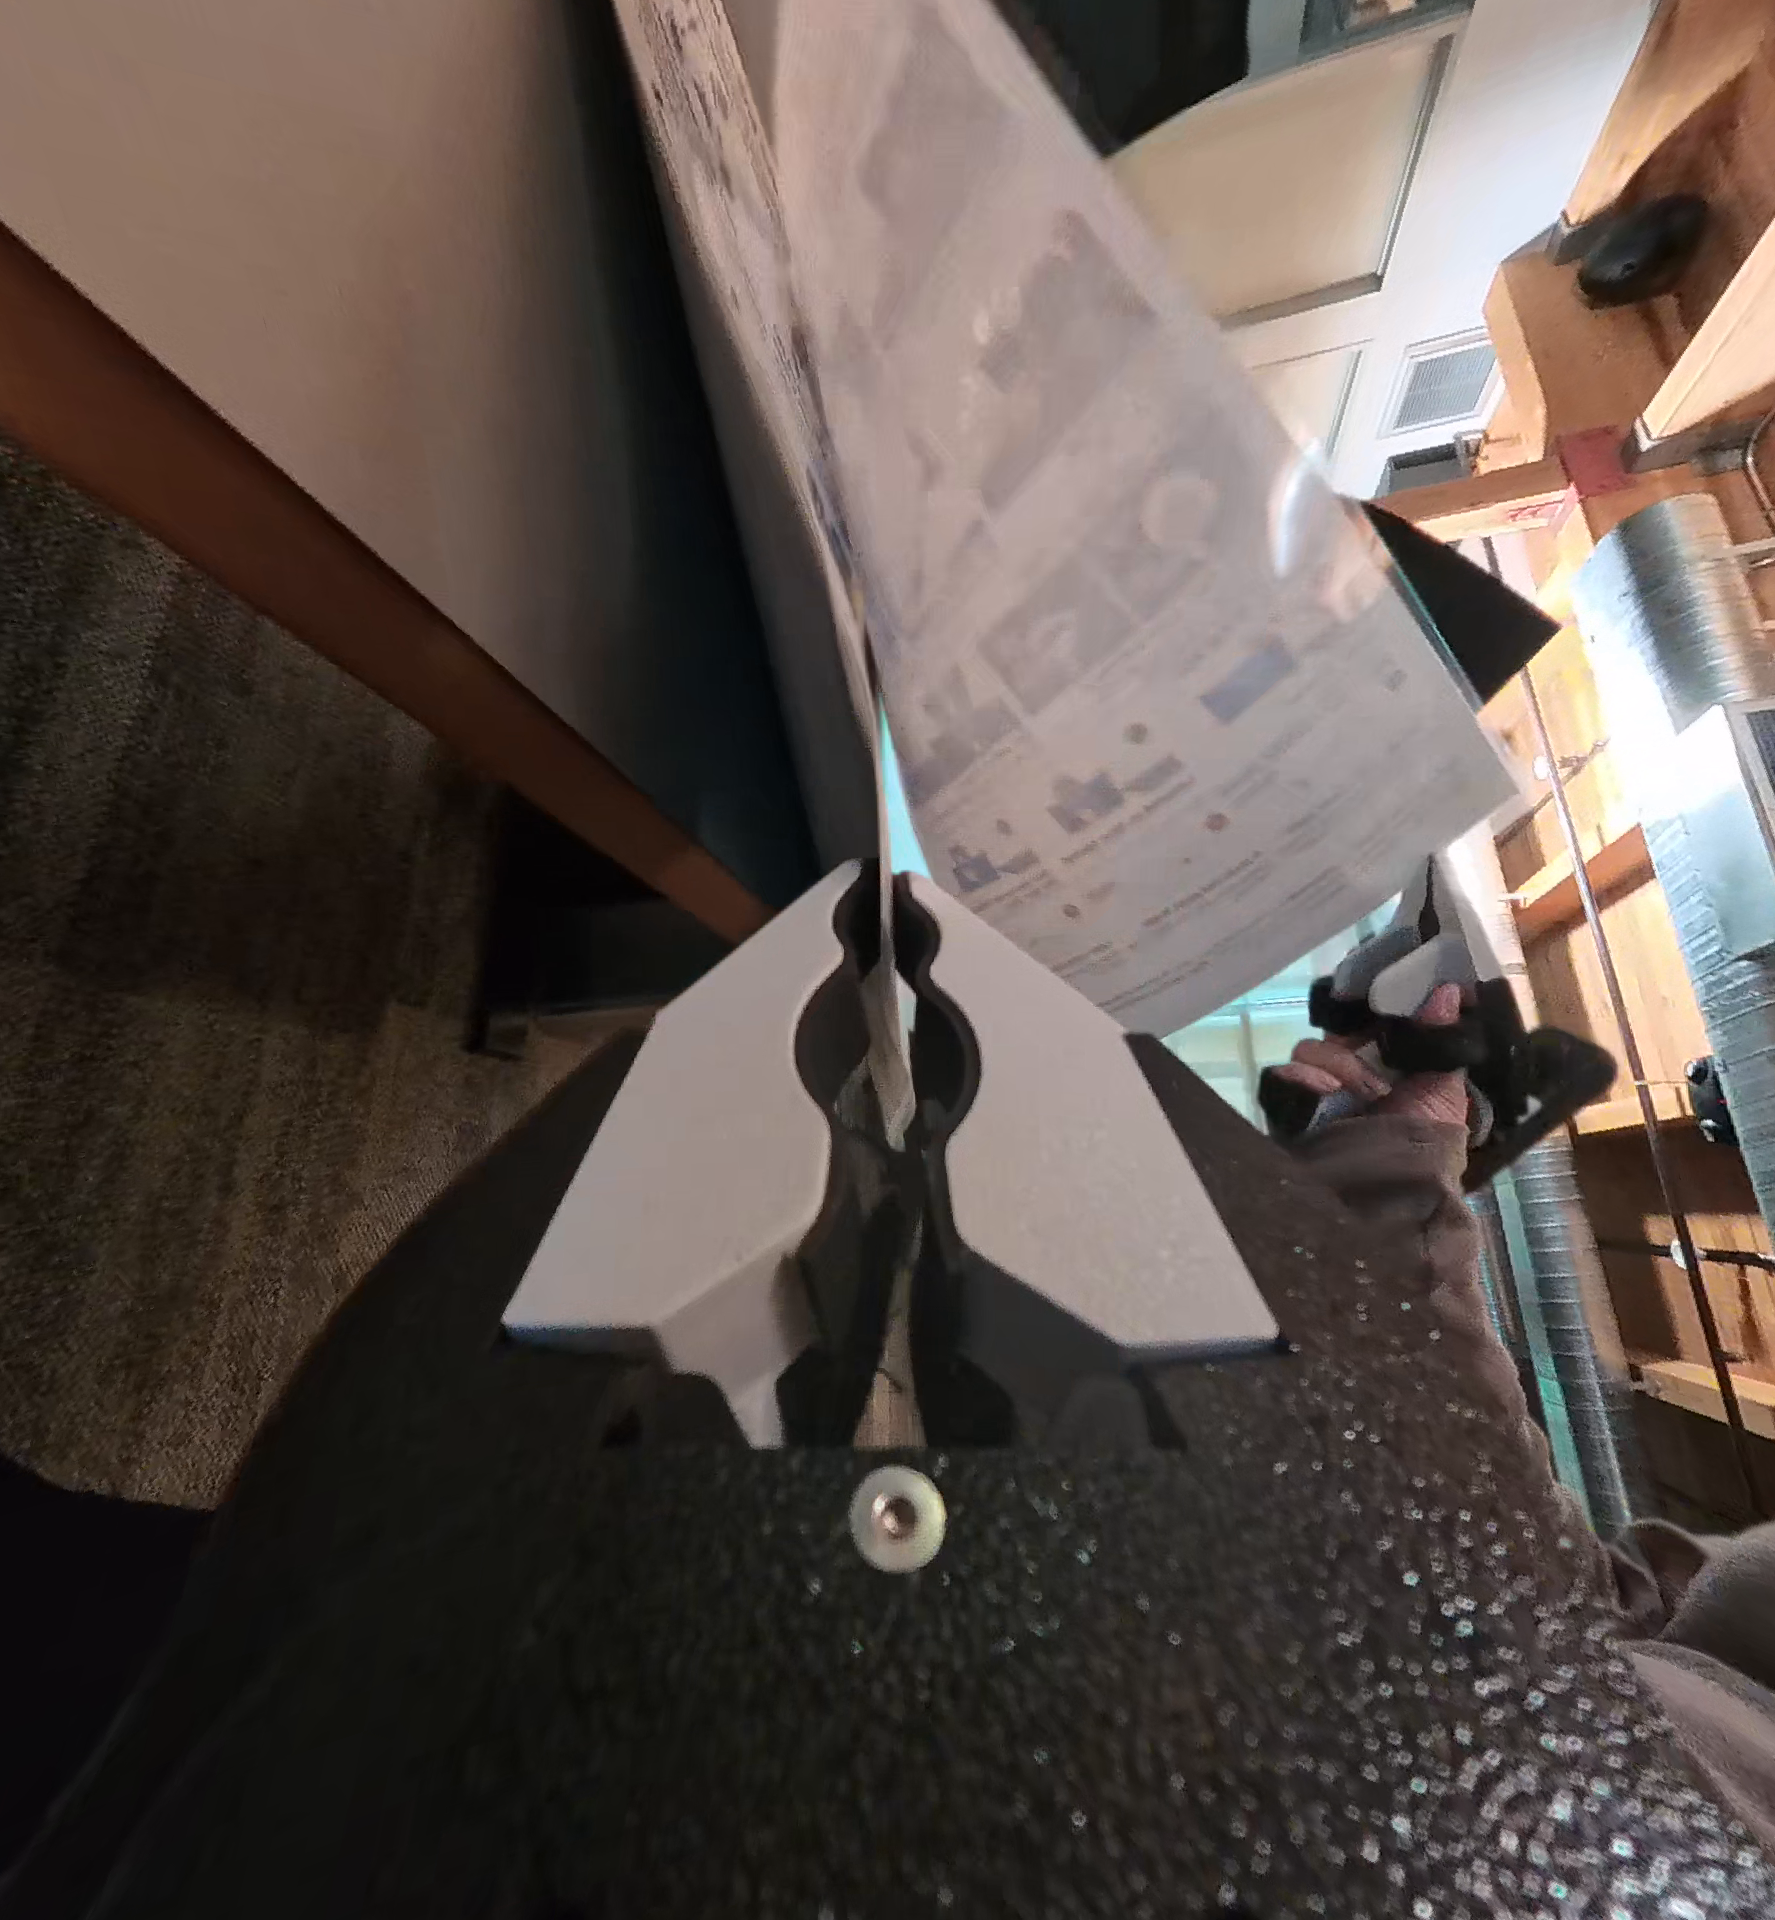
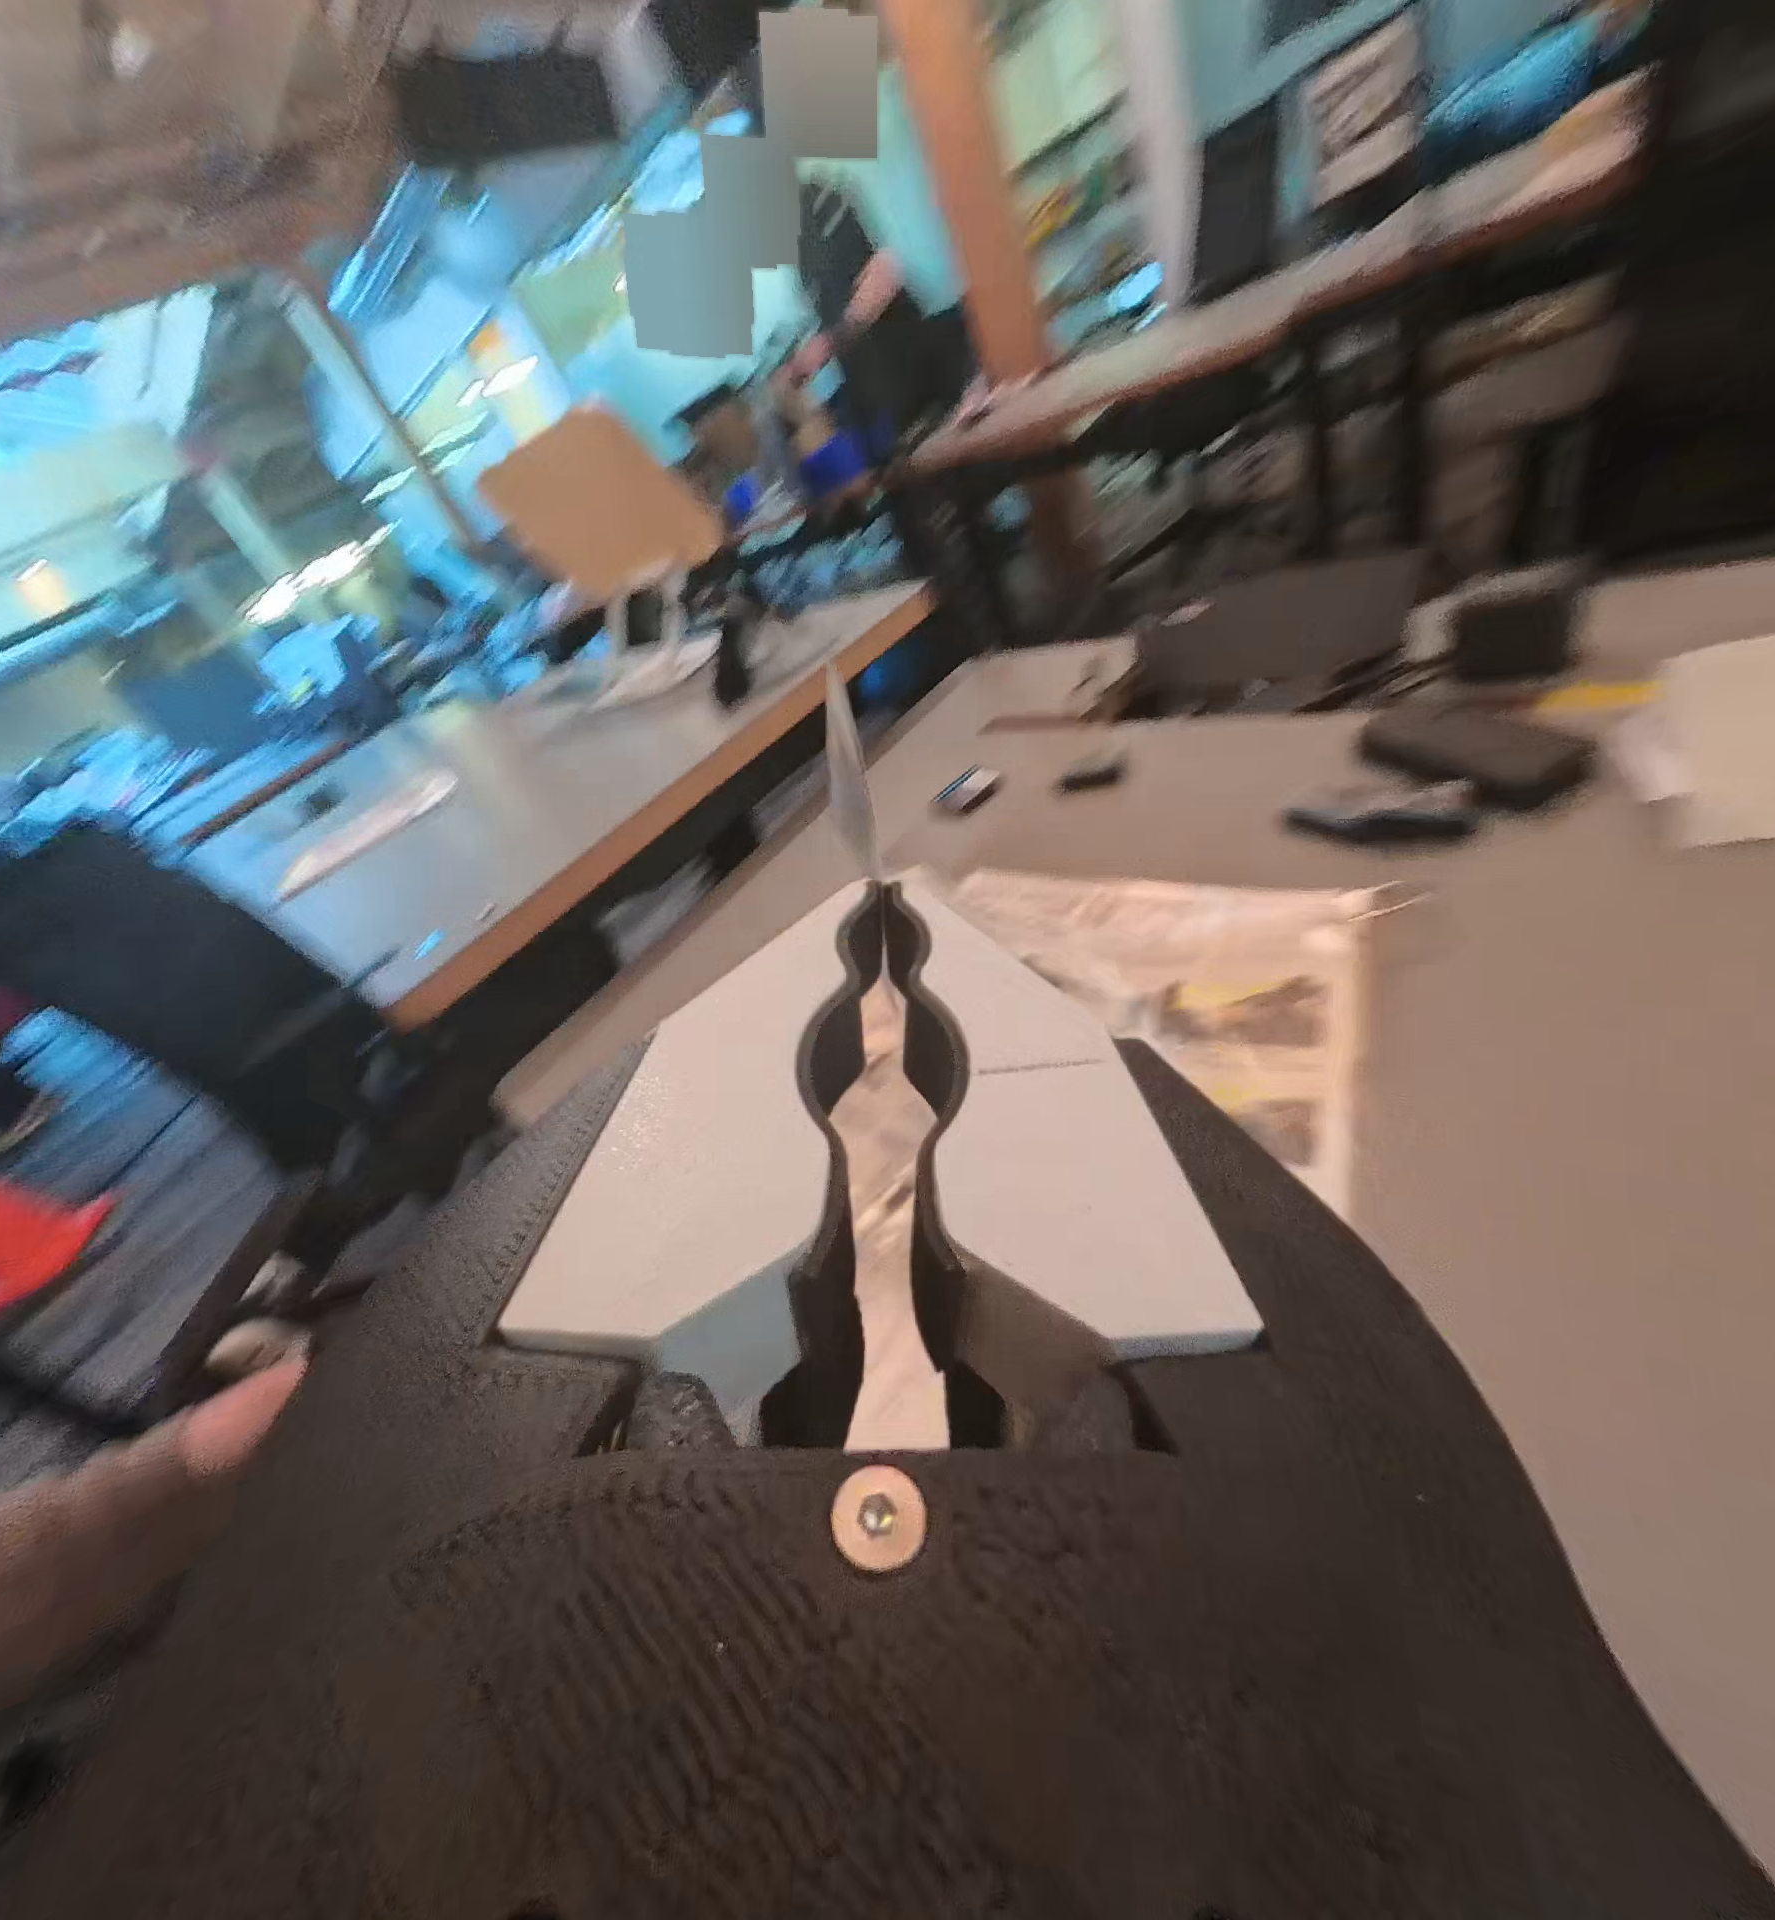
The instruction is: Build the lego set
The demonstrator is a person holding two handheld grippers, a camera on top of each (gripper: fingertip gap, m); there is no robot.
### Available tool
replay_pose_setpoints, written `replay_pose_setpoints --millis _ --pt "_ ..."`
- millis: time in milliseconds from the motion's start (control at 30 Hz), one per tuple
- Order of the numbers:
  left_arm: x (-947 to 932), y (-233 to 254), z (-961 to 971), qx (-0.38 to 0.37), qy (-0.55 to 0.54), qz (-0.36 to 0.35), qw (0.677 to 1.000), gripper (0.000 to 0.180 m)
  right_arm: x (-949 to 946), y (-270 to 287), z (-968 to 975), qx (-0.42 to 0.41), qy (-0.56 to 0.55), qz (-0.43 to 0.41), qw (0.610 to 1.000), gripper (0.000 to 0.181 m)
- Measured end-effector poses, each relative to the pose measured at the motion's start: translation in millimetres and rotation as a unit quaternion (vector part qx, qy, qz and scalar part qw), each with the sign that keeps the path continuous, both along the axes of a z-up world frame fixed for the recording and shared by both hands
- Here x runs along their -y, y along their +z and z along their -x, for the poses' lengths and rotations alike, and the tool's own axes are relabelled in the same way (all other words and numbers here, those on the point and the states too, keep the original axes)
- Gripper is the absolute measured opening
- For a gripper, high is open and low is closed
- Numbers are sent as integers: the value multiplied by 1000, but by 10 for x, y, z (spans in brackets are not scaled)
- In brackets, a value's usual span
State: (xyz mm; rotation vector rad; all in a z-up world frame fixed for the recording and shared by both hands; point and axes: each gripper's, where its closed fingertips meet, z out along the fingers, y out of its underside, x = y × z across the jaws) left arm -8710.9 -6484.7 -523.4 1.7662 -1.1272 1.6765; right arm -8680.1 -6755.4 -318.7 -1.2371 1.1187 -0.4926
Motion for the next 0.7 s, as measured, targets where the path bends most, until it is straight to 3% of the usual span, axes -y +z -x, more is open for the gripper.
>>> replay_pose_setpoints --millis 33,167,333,500,700 --pt "-21 13 -11 1 3 -1 1000 0 259 109 0 14 -42 -2 999 0" --pt "-109 50 -41 5 12 -8 1000 0 1309 423 72 50 -201 4 978 0" --pt "-188 99 -91 5 25 -1 1000 0 2500 431 135 33 -346 -13 937 0" --pt "-222 228 -133 19 19 -7 1000 0 3465 208 65 -47 -417 -88 903 0" --pt "-267 223 -204 18 26 -13 999 0 3888 -552 236 -162 -462 -69 869 0"
